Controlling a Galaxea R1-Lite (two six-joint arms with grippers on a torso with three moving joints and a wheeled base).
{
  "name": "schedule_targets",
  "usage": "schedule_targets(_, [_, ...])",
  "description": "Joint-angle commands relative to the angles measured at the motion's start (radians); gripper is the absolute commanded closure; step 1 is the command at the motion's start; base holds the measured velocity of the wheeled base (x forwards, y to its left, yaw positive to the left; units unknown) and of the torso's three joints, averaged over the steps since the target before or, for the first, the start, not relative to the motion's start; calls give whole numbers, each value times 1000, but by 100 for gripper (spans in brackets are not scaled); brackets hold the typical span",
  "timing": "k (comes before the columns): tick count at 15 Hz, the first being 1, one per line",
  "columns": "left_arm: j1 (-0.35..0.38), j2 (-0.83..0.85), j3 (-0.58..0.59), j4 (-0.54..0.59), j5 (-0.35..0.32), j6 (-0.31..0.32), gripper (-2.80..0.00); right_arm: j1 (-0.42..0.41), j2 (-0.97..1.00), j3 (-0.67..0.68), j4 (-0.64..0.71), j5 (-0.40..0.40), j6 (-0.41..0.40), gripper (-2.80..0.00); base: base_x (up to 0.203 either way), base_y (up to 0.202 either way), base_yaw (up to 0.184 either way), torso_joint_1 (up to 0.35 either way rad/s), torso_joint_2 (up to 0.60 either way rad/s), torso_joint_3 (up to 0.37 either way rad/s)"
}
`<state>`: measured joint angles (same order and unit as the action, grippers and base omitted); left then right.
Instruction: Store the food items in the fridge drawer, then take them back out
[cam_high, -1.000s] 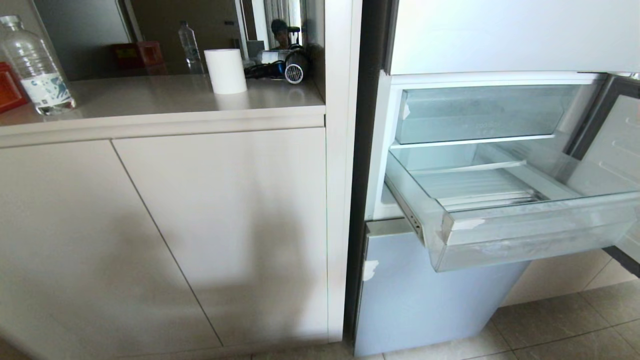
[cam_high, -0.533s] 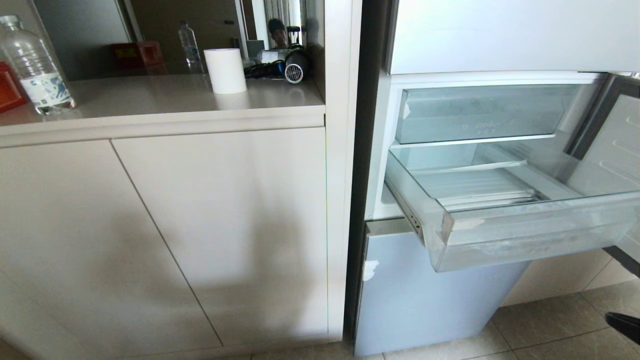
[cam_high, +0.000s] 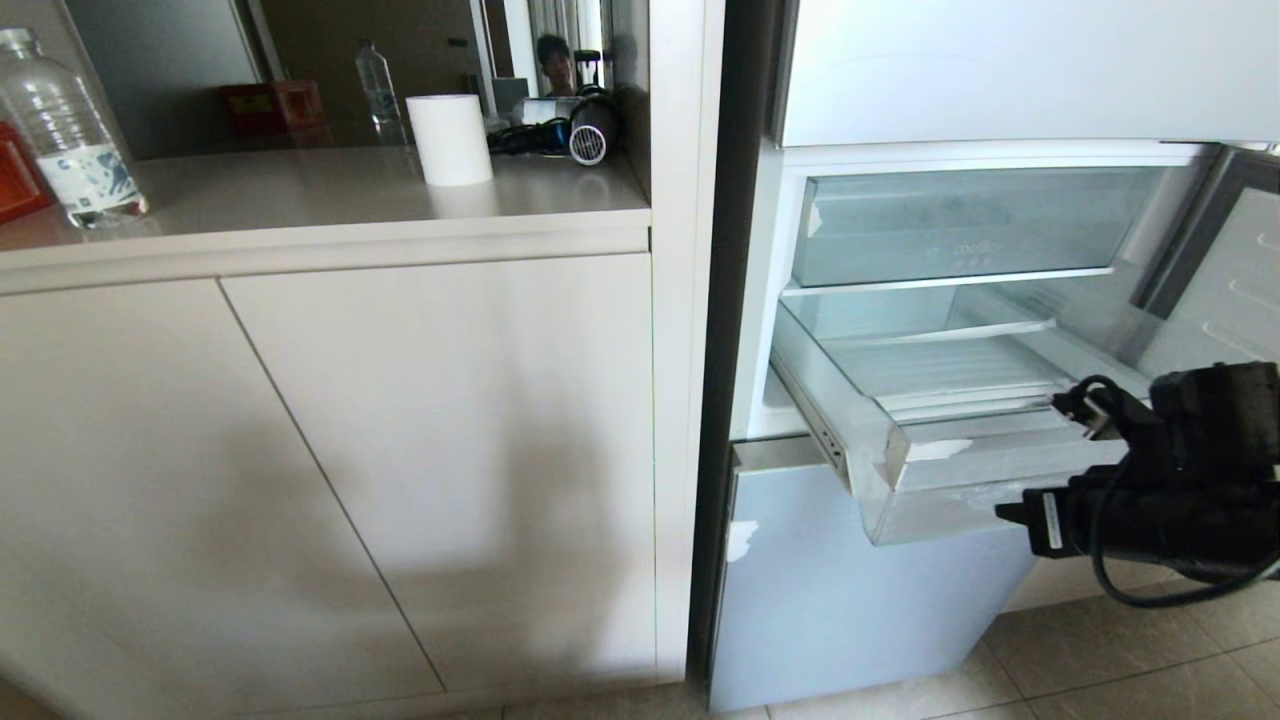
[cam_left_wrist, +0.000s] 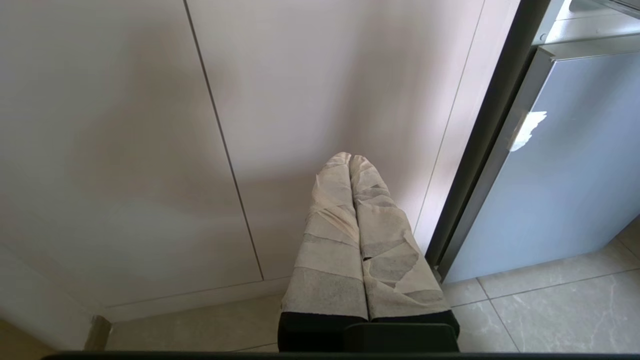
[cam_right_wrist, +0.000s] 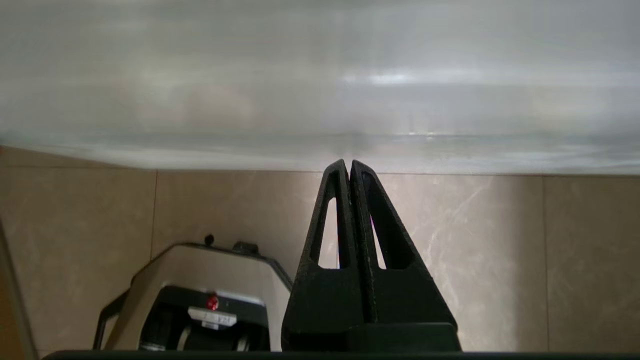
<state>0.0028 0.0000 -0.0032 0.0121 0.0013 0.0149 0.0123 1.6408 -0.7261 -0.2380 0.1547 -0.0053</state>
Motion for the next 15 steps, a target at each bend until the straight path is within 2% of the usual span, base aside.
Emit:
schedule_targets(1, [0,0,0,0,0,0,0,0,167,-87,-24,6,2,0,0,0,0,0,0,0])
schedule_targets(3, [0,0,0,0,0,0,0,2,235,-125,-129,12,4,0,0,0,0,0,0,0])
schedule_targets(8, [0,0,0,0,0,0,0,3,483,-238,-488,26,20,0,0,0,0,0,0,0])
schedule_targets(10, [0,0,0,0,0,-1,0,4,575,-340,-612,29,75,0,0,0,0,0,0,0])
schedule_targets(12, [0,0,0,0,0,0,0,12,657,-455,-718,29,169,0,0,0,0,0,0,0])
schedule_targets(15, [0,0,0,0,0,0,0,21,721,-540,-758,29,214,0,0,0,0,0,0,0])
